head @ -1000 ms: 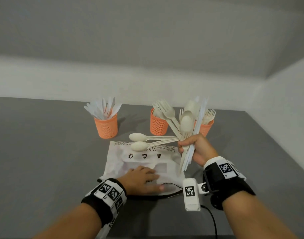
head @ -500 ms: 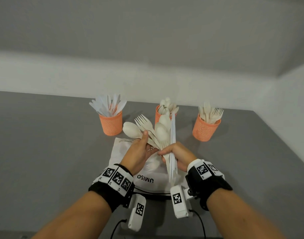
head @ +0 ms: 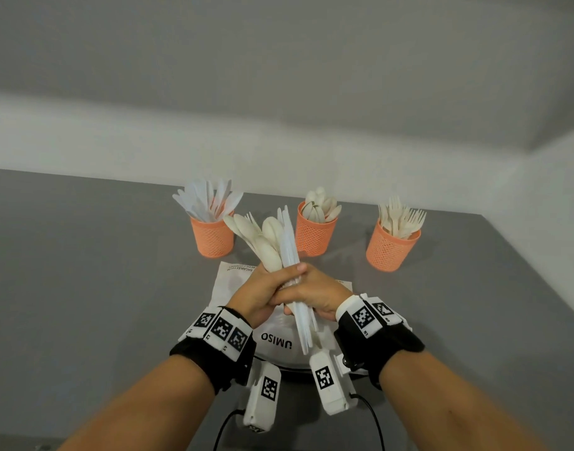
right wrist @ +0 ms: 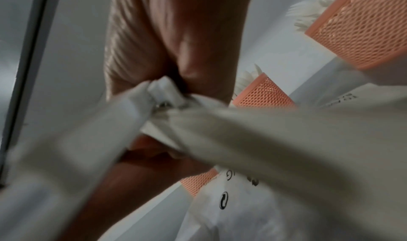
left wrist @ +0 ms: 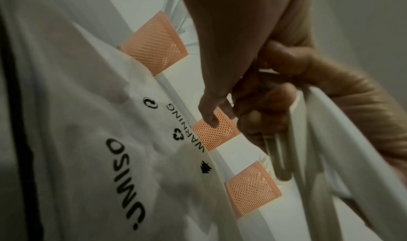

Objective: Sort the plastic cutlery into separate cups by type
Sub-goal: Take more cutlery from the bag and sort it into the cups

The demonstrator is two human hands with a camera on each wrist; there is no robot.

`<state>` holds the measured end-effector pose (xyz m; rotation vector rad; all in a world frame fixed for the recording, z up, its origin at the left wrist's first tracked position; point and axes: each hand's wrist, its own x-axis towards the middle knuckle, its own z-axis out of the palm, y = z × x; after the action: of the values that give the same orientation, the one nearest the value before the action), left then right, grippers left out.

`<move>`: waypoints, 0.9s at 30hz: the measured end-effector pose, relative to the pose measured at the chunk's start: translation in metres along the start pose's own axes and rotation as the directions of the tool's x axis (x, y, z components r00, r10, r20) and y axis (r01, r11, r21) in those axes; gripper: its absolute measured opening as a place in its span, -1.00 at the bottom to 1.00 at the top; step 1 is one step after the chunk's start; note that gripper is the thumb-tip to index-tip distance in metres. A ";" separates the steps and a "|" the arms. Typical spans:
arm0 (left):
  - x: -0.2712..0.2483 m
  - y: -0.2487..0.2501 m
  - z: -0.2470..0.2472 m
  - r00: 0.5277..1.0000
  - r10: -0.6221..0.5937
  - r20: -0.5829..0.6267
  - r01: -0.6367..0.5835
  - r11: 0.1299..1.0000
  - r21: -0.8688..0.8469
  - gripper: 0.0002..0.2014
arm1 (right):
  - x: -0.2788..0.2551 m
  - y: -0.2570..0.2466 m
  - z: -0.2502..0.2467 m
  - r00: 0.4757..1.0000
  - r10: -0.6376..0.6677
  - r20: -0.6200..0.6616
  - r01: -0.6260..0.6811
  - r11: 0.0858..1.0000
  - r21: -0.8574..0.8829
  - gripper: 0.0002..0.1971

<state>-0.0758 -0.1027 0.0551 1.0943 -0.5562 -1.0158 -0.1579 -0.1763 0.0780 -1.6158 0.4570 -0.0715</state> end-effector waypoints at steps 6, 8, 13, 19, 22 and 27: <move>-0.004 0.000 -0.012 0.994 -0.099 0.056 0.105 0.989 -0.109 -0.63 | 0.000 -0.004 0.005 0.997 -0.025 0.074 0.016 0.993 0.119 -0.86; -0.002 0.003 -0.015 0.996 -0.084 -0.029 0.084 0.996 -0.025 -0.50 | 0.003 -0.006 0.007 0.997 -0.036 0.071 0.028 0.994 0.109 -0.90; 0.003 0.020 -0.018 0.989 -0.018 -0.147 0.014 0.999 -0.031 -0.76 | 0.011 -0.014 0.016 0.997 -0.077 -0.004 0.077 0.988 0.133 -0.94; 0.005 0.039 -0.026 0.983 0.021 -0.184 -0.016 0.999 0.030 -0.69 | 0.026 -0.017 0.019 0.988 -0.117 -0.099 0.123 0.991 0.058 -0.67; 0.009 0.044 -0.031 0.972 0.012 -0.234 -0.007 1.000 0.020 -0.71 | 0.034 -0.023 0.024 0.976 -0.168 -0.138 0.162 0.985 -0.054 -0.72; 0.013 0.054 -0.045 0.949 0.075 -0.306 -0.100 0.993 -0.068 -0.95 | 0.054 -0.026 0.031 0.906 -0.344 -0.248 0.247 0.904 -0.350 -0.76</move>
<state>-0.0128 -0.0877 0.0854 1.1166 -0.3082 -0.7676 -0.0919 -0.1640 0.0881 -1.9903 0.4679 -0.5118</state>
